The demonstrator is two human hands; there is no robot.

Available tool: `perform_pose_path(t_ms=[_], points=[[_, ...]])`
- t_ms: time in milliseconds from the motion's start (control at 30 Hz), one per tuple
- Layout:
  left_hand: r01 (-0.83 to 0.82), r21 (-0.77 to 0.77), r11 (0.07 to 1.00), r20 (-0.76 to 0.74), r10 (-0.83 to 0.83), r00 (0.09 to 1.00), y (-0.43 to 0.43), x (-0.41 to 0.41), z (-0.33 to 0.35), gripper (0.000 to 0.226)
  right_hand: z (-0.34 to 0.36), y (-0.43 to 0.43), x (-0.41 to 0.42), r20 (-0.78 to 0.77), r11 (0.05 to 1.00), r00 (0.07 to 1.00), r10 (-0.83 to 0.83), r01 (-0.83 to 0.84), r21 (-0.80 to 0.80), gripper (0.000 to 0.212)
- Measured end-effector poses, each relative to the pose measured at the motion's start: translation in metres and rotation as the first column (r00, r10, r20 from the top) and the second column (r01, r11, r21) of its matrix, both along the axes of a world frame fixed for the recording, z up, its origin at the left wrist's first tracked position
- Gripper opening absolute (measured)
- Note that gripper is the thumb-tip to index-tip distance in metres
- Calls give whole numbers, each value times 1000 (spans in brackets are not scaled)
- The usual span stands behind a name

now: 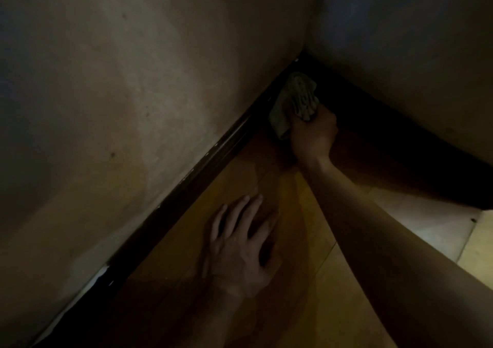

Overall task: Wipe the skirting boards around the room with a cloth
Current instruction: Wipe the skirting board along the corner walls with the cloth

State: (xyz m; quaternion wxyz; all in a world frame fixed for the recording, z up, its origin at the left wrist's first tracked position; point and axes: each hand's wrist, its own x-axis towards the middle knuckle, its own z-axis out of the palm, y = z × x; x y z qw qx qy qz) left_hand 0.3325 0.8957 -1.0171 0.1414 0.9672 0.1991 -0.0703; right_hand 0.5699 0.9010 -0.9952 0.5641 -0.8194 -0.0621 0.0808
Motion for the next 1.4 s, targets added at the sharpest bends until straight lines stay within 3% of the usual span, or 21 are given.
perform_pose_path(t_ms=[267, 467, 533, 733, 1033, 1167, 1400], points=[[-28, 10, 1000, -20, 29, 999, 0, 1, 5, 67, 0, 5, -9, -15, 999, 999, -43, 43, -25, 27], [-2, 32, 999, -15, 2, 1000, -2, 0, 4, 65, 4, -20, -27, -154, 972, 961, 229, -217, 90, 30], [-3, 28, 1000, -35, 4, 999, -4, 2, 8, 61, 11, -46, -15, -159, 958, 945, 286, -282, 46, 26], [5, 25, 1000, -54, -4, 999, -4, 5, 14, 66, 16, -99, 9, 8, 976, 991, 137, -134, -172, 36], [28, 44, 999, -58, -25, 998, -3, 1, 8, 66, 5, -51, 24, 176, 920, 982, -70, 132, -370, 27], [14, 25, 1000, -81, -12, 997, -4, 2, 10, 66, 5, -62, 13, 138, 870, 973, -184, 227, -437, 34], [63, 1, 998, -58, -63, 996, 0, -3, 10, 65, 8, -42, 16, 135, 872, 974, -180, 222, -436, 30]])
